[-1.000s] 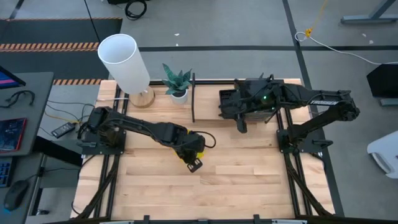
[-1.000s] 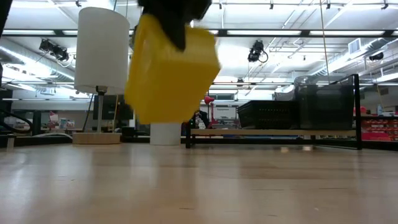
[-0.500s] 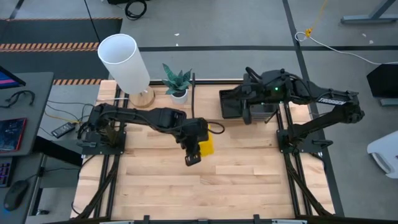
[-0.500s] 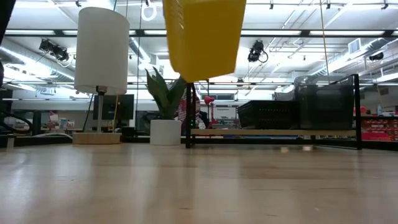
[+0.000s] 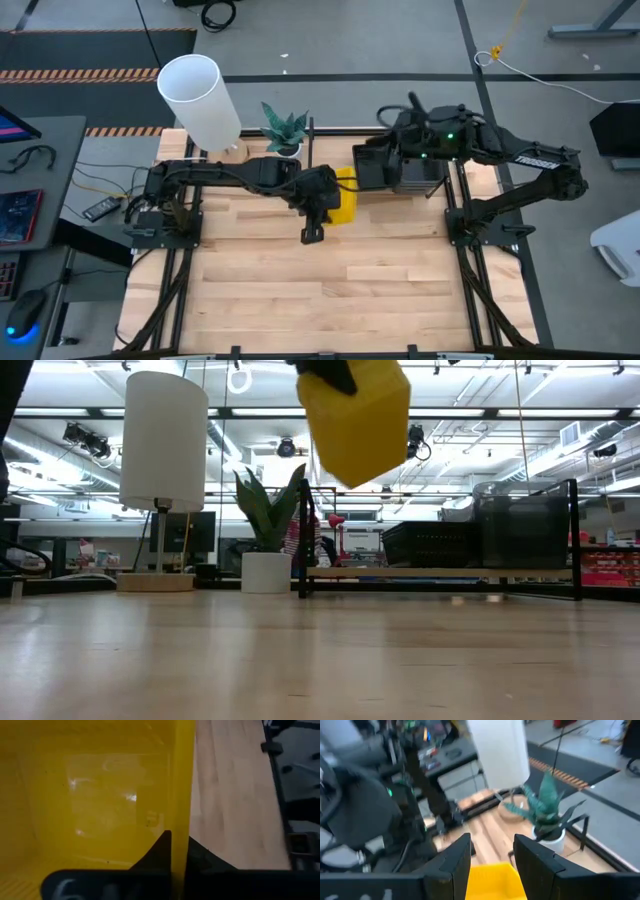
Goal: Stack baskets on shelf by color
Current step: Put the stacked yellow basket on the shelf
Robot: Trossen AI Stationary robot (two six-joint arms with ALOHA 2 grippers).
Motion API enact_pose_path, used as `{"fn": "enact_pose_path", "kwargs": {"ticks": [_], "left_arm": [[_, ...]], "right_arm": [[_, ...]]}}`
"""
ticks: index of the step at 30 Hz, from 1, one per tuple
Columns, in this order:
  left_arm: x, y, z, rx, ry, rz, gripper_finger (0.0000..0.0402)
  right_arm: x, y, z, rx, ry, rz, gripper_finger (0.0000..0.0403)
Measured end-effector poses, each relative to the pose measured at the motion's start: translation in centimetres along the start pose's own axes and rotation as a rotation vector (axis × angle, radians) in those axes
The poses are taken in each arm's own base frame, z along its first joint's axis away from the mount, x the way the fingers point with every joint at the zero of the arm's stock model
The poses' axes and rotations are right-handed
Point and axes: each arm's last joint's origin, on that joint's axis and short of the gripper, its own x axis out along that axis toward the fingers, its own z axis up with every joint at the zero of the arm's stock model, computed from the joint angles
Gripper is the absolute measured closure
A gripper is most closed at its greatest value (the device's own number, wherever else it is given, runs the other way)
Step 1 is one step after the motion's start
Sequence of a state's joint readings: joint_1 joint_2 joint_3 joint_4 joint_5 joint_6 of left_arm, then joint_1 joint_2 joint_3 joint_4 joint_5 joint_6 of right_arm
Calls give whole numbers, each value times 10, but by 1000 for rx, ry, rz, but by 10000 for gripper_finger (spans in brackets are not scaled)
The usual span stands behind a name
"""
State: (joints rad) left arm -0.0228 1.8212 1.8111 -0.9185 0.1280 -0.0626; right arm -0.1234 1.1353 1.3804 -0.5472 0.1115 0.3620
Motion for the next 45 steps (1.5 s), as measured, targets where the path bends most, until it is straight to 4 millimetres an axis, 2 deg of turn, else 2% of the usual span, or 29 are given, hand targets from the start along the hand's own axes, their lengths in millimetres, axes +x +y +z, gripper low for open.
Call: {"fn": "enact_pose_path", "kwargs": {"ticks": [8, 13, 18, 25, 33, 45], "left_arm": [[-3, 15, 14, 96, -144, 83, 389], [2, 41, 15, 90, -129, 267, 387], [31, 73, 14, 39, -94, 309, 388], [74, 101, 0, -1, 41, 380, 388], [80, 106, -6, -9, 100, 397, 387], [79, 110, -10, -41, 126, 419, 387]], "right_arm": [[-9, 6, 8, 59, -117, -16, 249], [-8, 12, 6, 55, -126, -26, 249], [-3, 16, 3, 47, -108, -22, 249], [0, 20, 0, 34, -86, -11, 249], [-9, 21, -4, -8, -47, -1, 249], [-41, 13, 1, -57, -87, -3, 249]]}}
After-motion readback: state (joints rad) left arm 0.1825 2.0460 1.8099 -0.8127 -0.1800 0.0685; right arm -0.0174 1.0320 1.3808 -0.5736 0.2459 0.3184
